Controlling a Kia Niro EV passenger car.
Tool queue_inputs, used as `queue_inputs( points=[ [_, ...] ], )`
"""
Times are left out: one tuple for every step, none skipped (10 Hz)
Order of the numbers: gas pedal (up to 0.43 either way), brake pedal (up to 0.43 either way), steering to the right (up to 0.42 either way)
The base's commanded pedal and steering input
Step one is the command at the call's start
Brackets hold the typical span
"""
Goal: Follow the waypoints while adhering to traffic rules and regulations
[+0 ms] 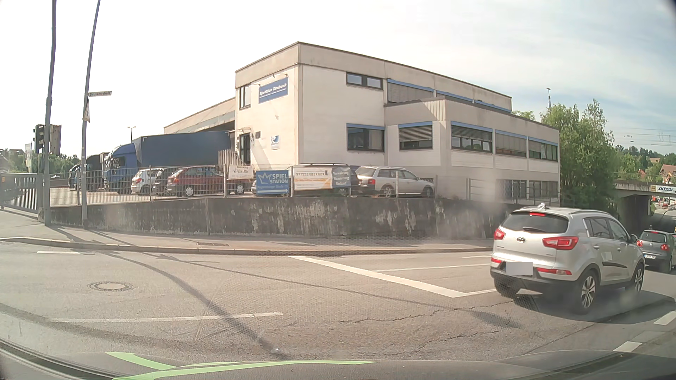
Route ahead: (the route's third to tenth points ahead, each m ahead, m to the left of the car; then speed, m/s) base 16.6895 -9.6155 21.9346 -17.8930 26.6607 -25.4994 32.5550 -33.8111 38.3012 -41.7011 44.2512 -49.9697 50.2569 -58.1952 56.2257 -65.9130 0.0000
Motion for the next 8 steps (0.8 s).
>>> queue_inputs(
  points=[
    [0.0,0.341,0.417],
    [0.0,0.341,0.417],
    [0.0,0.341,0.417],
    [0.0,0.341,0.416],
    [0.0,0.341,0.417],
    [0.0,0.341,0.417],
    [0.0,0.341,0.417],
    [0.0,0.341,0.417]
  ],
)
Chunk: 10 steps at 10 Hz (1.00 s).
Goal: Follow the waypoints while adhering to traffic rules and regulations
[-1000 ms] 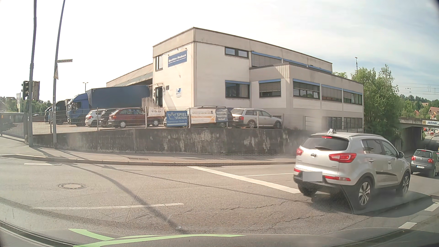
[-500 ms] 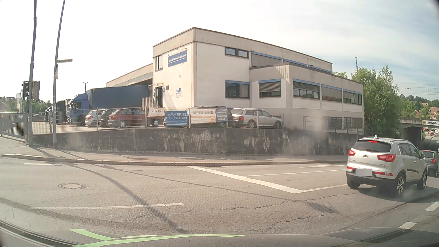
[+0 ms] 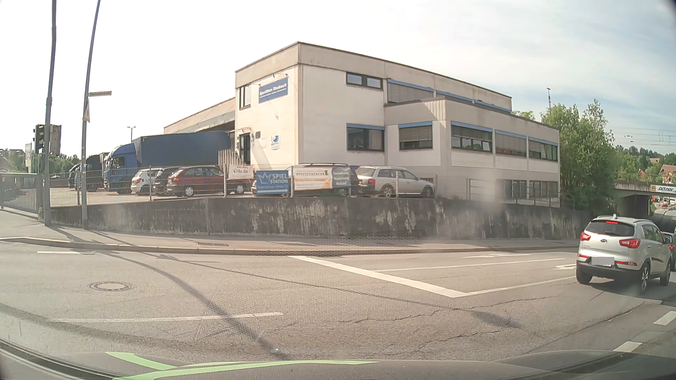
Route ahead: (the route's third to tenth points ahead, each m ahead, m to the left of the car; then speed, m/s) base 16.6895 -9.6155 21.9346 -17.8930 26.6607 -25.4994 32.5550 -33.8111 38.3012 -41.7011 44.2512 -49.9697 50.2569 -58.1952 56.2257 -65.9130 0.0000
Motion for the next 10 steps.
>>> queue_inputs(
  points=[
    [0.0,0.341,0.417],
    [0.0,0.341,0.417],
    [0.0,0.341,0.417],
    [0.0,0.341,0.418],
    [0.0,0.341,0.418],
    [0.0,0.341,0.418],
    [0.0,0.341,0.418],
    [0.0,0.341,0.418],
    [0.0,0.341,0.418],
    [0.0,0.341,0.418]
  ],
)
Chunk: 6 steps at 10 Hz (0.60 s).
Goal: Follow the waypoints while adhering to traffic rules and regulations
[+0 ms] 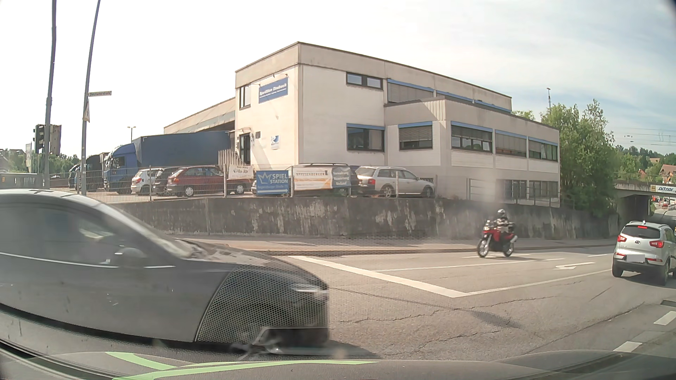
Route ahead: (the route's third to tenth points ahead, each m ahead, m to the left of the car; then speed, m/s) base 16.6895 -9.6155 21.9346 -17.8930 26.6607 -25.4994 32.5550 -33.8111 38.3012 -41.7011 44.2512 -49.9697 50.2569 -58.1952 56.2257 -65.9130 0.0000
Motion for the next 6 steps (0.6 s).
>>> queue_inputs(
  points=[
    [0.0,0.341,0.418],
    [0.0,0.341,0.418],
    [0.0,0.341,0.418],
    [0.0,0.341,0.418],
    [0.0,0.341,0.418],
    [0.0,0.341,0.418]
  ],
)
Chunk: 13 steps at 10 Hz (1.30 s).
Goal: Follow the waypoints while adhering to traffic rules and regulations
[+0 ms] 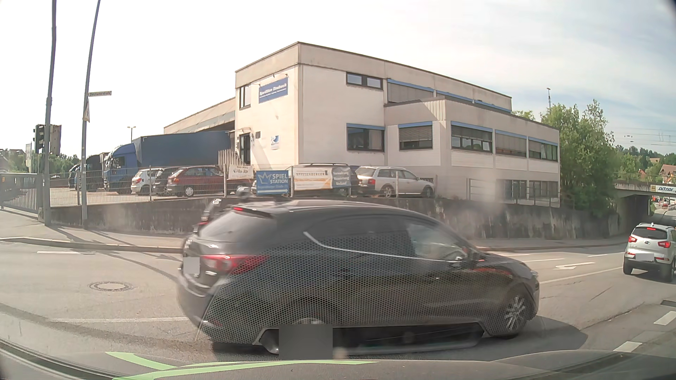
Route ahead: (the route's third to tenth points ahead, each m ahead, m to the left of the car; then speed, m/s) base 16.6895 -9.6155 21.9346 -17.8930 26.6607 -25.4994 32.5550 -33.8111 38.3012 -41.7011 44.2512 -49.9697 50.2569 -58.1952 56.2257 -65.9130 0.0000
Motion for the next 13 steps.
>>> queue_inputs(
  points=[
    [0.0,0.341,0.418],
    [0.0,0.341,0.418],
    [0.0,0.341,0.418],
    [0.0,0.341,0.419],
    [0.0,0.341,0.419],
    [0.0,0.341,0.419],
    [0.0,0.341,0.418],
    [0.0,0.341,0.419],
    [0.0,0.341,0.419],
    [0.0,0.341,0.419],
    [0.0,0.348,0.419],
    [0.0,0.341,0.419],
    [0.0,0.341,0.419]
  ],
)
